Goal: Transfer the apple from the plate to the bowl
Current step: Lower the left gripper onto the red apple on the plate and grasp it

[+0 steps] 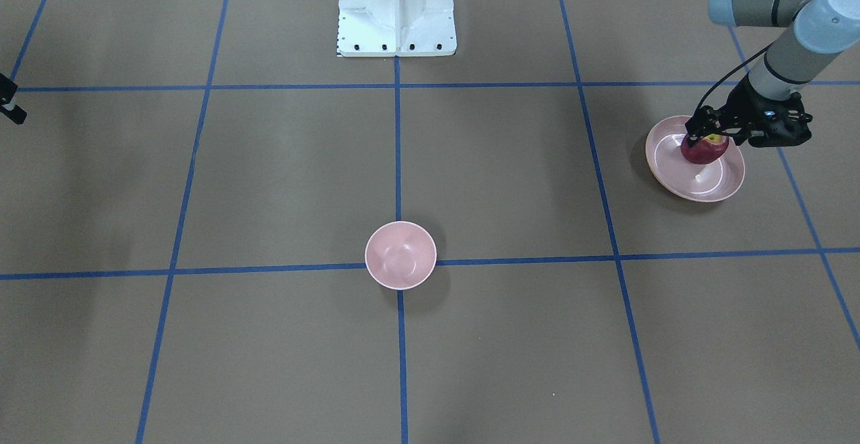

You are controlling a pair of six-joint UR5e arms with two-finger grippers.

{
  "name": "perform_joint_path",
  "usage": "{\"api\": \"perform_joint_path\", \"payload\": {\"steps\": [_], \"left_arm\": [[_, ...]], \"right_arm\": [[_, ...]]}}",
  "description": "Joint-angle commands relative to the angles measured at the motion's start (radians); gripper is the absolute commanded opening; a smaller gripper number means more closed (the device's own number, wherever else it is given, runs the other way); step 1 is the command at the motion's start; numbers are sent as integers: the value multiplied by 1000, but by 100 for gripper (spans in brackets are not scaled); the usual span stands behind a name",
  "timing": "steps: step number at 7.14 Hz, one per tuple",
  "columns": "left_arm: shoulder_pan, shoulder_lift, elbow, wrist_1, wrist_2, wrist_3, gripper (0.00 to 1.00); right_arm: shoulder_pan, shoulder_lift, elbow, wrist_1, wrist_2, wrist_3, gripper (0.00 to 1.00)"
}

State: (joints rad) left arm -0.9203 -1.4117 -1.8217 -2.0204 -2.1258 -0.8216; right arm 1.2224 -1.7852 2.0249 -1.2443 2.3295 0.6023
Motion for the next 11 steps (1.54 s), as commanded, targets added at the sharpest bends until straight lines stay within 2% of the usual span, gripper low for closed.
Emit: {"api": "perform_joint_path", "payload": {"steps": [1, 8, 9, 10, 11], "left_arm": [[4, 7, 1, 0, 1, -1, 98], [44, 7, 28, -1, -6, -8, 98], [46, 7, 31, -1, -8, -8, 96], [47, 7, 33, -1, -8, -8, 58], [47, 2, 33, 2, -8, -5, 1]], "right_arm": [[-1, -6, 0, -1, 1, 2, 99], [-1, -7, 0, 0, 1, 10, 99], [-1, -8, 0, 0, 1, 10, 99], [-1, -8, 0, 0, 1, 11, 99], [-1, -8, -2, 0, 1, 10, 99]]}}
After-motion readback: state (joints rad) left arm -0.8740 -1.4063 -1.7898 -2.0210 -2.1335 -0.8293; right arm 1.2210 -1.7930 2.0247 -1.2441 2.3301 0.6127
